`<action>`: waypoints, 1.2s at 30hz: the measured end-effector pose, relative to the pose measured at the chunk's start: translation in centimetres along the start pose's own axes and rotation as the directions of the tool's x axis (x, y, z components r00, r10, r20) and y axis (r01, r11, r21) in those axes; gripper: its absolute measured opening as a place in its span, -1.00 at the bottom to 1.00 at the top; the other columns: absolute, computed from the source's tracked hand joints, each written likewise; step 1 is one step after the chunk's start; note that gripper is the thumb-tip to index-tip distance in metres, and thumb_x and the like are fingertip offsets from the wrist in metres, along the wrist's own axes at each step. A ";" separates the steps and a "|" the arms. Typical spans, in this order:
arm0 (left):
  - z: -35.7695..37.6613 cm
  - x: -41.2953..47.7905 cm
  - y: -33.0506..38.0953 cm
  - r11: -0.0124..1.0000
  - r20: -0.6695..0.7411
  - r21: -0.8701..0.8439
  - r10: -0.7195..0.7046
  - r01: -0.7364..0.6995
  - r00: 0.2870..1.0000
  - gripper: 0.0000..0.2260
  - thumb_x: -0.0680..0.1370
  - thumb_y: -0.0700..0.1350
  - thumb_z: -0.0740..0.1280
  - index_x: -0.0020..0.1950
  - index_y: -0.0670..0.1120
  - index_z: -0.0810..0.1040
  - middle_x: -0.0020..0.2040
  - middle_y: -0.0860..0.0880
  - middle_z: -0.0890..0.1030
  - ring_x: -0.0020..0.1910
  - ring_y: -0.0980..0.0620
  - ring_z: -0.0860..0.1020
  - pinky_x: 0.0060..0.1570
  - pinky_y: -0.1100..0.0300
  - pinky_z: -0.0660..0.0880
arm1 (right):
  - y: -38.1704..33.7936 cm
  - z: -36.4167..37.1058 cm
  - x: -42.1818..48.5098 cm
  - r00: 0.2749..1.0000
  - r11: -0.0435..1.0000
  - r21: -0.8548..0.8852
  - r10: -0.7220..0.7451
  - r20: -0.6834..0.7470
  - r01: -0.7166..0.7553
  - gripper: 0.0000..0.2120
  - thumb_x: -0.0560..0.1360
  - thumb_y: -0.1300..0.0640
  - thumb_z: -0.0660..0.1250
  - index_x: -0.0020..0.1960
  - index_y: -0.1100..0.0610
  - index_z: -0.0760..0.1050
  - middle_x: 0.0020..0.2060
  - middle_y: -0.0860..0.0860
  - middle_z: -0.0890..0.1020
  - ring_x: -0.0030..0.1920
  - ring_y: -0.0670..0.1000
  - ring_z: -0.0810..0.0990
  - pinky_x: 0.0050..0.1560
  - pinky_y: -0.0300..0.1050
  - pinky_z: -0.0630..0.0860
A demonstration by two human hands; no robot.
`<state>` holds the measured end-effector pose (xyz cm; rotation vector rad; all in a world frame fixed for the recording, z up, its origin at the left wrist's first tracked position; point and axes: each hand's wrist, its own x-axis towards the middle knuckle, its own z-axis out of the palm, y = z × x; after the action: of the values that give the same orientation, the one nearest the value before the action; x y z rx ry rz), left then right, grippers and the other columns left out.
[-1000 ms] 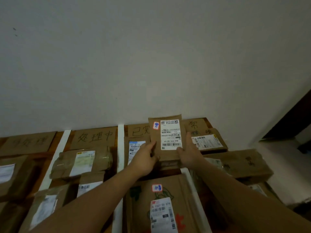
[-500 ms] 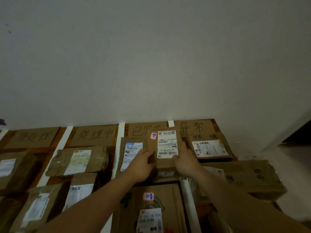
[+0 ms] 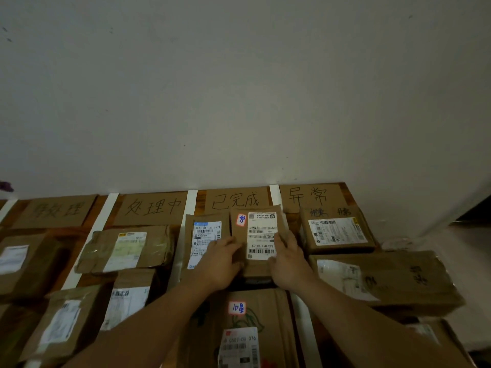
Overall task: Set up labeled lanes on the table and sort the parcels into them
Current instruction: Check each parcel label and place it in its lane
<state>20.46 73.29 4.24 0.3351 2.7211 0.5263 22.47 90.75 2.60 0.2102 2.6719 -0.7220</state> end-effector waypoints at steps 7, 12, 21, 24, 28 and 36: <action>0.9 1.0 -4.6 0.964 0.122 0.220 -0.177 0.147 0.977 -0.43 0.57 0.05 0.19 0.53 0.05 0.05 0.54 -0.07 0.06 0.52 -0.15 -0.05 0.46 -0.22 -0.01 | -0.3 0.5 0.3 0.995 0.968 -0.231 -0.090 0.047 0.099 -0.32 0.57 -0.17 0.14 0.57 -0.01 -0.09 0.55 0.09 -0.18 0.52 0.17 -0.25 0.49 0.14 -0.06; 1.4 1.2 -4.7 0.972 0.157 0.163 -0.195 0.169 0.968 -0.36 0.54 0.01 0.26 0.54 0.06 0.02 0.56 -0.07 -0.01 0.52 -0.19 -0.10 0.43 -0.26 0.06 | -0.6 0.3 0.2 0.996 0.947 -0.310 -0.068 0.062 0.084 -0.33 0.58 -0.20 0.10 0.57 -0.02 -0.08 0.55 0.11 -0.15 0.53 0.16 -0.25 0.47 0.20 -0.15; -6.8 -4.2 -6.1 0.947 0.013 -0.206 -0.248 0.246 0.969 -0.50 0.55 0.03 0.29 0.47 0.03 0.27 0.42 -0.07 0.36 0.31 -0.07 0.42 0.26 0.04 0.41 | -6.7 -3.3 -0.4 0.963 0.898 -0.350 -0.264 0.059 0.268 -0.38 0.58 -0.19 0.10 0.55 -0.02 0.03 0.55 0.10 0.03 0.53 0.18 -0.05 0.49 0.18 -0.03; -9.4 -8.6 -8.5 0.954 -0.082 -0.139 -0.279 0.267 0.957 -0.46 0.57 0.05 0.26 0.51 0.00 0.20 0.51 -0.06 0.22 0.47 -0.09 0.21 0.41 0.05 0.17 | -11.9 -3.4 -1.7 0.935 0.874 -0.336 -0.342 0.091 0.352 -0.44 0.55 -0.23 0.11 0.46 0.02 0.25 0.47 0.13 0.25 0.47 0.18 0.15 0.42 0.14 0.19; -12.8 -15.6 -13.8 0.940 -0.149 -0.132 -0.333 0.315 0.931 -0.38 0.51 0.16 0.28 0.52 0.01 0.20 0.53 -0.04 0.19 0.50 -0.08 0.15 0.46 0.03 0.12 | -19.7 -1.4 -5.1 0.881 0.790 -0.396 -0.451 0.143 0.468 -0.39 0.58 -0.24 0.06 0.51 0.08 0.18 0.49 0.13 0.21 0.47 0.17 0.18 0.41 0.07 0.22; -17.1 -35.3 -31.3 0.833 -0.245 -0.213 -0.552 0.511 0.797 -0.43 0.56 0.10 0.26 0.53 0.03 0.16 0.54 -0.08 0.15 0.50 -0.13 0.11 0.40 0.02 0.18 | -39.2 9.4 -14.3 0.751 0.670 -0.343 -0.618 0.233 0.658 -0.42 0.52 -0.30 0.05 0.40 0.02 0.35 0.36 0.03 0.41 0.33 0.13 0.39 0.29 0.03 0.37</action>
<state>41.12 29.31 16.95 -0.5913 2.8525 0.6272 29.39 51.64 18.43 -0.9053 2.7014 -0.3037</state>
